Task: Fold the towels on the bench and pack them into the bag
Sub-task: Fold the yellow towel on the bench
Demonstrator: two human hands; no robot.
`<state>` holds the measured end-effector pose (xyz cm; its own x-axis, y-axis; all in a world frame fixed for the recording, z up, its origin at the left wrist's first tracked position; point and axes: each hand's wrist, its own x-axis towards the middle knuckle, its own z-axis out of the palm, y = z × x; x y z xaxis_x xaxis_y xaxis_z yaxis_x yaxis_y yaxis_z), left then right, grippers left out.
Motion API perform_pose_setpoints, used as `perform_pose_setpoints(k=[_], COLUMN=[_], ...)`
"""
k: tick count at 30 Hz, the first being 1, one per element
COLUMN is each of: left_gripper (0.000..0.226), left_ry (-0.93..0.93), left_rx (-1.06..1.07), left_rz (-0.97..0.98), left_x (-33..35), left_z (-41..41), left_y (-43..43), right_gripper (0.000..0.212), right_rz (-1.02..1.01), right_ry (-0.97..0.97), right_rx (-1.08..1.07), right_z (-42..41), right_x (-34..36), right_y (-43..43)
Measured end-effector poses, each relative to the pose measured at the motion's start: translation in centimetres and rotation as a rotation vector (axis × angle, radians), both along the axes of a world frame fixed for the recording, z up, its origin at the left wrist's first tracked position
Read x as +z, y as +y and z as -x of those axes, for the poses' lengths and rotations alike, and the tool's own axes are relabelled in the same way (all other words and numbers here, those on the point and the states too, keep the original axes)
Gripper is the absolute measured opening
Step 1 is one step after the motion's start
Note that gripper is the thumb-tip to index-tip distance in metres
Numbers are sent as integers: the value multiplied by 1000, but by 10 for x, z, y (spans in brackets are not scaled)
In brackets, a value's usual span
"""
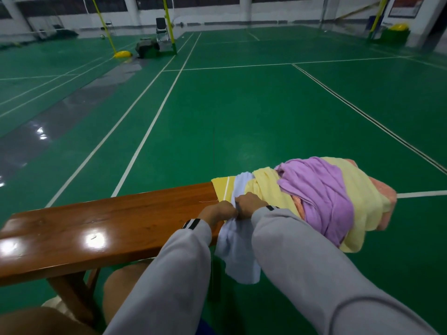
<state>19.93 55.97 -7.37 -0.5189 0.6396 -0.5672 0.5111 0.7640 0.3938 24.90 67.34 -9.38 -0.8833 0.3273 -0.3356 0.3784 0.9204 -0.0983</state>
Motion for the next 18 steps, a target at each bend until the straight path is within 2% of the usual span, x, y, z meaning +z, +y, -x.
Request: perform_pose_setpoints(k=[18], left_gripper=[40], left_ry=[-15], left_rx=[-14], left_rz=[12], left_x=[2], left_z=[3], left_y=[2], right_gripper=[32], right_rz=[-29], right_ry=[29], right_rx=[3], right_z=[2], right_x=[-6], right_y=[4])
